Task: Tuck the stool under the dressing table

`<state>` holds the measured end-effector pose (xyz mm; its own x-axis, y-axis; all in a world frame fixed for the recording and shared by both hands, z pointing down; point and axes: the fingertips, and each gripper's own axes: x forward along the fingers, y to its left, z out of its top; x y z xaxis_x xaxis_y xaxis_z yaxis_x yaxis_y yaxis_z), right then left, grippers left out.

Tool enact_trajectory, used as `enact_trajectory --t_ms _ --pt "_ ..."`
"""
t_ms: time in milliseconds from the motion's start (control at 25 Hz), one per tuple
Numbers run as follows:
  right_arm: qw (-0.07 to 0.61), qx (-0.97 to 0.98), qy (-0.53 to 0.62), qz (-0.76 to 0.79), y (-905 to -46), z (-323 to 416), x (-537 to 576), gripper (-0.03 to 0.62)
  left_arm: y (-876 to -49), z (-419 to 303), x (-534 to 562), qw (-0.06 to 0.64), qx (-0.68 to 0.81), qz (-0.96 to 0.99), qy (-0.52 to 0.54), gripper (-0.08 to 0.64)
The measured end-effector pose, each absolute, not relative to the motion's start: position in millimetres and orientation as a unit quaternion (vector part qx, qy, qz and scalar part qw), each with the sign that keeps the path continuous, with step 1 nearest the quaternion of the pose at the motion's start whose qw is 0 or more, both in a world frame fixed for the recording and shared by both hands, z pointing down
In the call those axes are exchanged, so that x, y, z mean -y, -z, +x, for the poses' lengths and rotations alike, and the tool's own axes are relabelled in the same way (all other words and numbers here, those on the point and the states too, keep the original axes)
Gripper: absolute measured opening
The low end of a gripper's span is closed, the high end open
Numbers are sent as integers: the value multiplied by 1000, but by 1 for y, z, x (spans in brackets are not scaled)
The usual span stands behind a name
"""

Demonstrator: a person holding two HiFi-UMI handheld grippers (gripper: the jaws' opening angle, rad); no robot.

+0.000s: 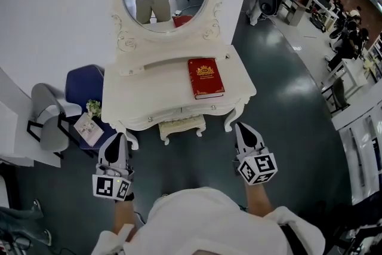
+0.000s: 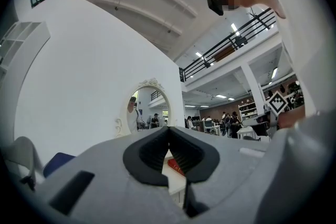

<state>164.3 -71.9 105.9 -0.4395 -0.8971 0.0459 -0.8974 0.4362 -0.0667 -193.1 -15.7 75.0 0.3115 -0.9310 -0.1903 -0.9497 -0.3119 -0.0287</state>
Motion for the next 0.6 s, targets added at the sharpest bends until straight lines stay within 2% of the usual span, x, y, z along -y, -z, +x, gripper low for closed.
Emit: enact_trajectory --t_ms 600 --pt "2 853 -34 522 -98 139 72 0 -67 -201 24 71 -571 -815 -76 17"
